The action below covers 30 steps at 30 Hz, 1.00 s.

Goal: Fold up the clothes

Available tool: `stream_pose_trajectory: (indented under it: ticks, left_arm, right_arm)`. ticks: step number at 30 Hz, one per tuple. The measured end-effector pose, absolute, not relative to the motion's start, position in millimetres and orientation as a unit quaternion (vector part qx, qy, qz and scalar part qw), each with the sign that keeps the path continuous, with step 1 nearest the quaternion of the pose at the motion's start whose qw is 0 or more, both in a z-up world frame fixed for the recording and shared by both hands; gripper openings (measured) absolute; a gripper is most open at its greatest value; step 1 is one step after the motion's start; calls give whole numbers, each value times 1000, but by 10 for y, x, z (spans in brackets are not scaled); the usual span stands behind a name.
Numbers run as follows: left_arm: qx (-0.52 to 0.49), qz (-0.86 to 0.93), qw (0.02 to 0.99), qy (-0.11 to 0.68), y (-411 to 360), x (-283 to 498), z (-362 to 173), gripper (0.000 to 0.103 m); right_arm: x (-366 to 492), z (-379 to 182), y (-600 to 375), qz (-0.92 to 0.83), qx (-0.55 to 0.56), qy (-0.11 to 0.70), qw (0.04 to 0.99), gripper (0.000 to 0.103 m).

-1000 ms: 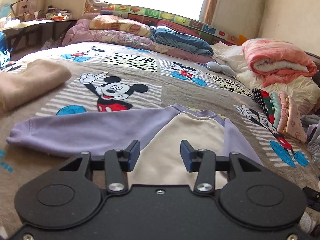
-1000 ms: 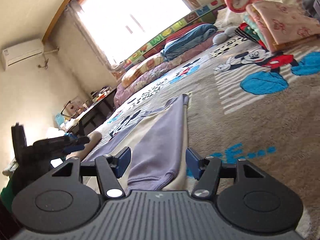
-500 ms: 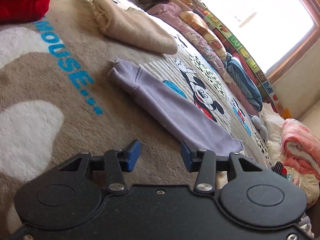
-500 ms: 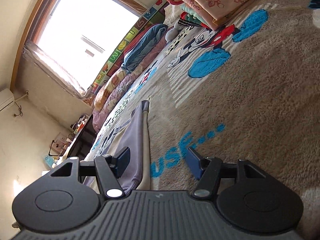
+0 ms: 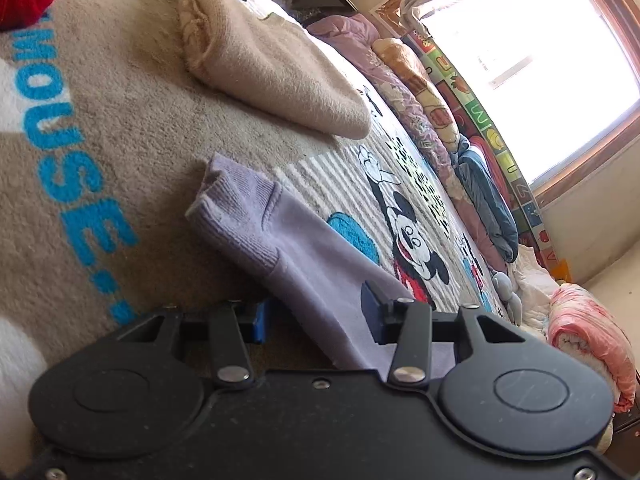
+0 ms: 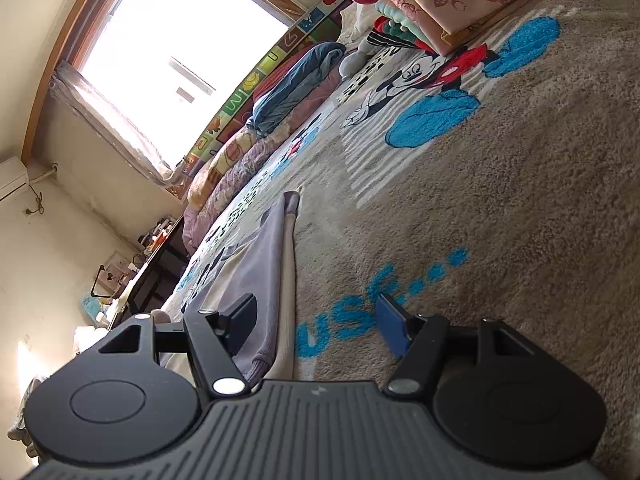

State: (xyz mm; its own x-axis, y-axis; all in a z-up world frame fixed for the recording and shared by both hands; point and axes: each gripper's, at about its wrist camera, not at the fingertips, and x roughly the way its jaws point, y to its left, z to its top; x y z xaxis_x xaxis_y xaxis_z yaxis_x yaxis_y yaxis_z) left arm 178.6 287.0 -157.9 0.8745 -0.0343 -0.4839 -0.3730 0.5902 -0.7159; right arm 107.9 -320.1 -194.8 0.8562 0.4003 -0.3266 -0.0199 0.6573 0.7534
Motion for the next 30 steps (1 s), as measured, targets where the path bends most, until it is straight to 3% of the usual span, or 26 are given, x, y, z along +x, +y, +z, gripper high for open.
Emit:
stream_pose_trajectory:
  ticks: [4, 8, 9, 21, 30]
  left_arm:
    - [-413, 97, 875, 233, 2864, 1887, -1512, 34]
    - [-378, 101, 891, 230, 2789, 1912, -1464, 10]
    - [-368, 101, 896, 229, 2765, 1918, -1444, 9]
    - [-178, 44, 968, 170, 1998, 1974, -1037, 4]
    - [-45, -36, 985, 163, 1237, 2002, -1024, 4]
  right_arm:
    - [1105, -1951, -3181, 121, 388, 236, 882, 66]
    - [1113, -1948, -3167, 122, 381, 234, 886, 67]
    - [1116, -1948, -3166, 122, 381, 234, 886, 67]
    - [1108, -1937, -3173, 123, 378, 234, 887, 67]
    - [1095, -1929, -3158, 122, 374, 235, 889, 67]
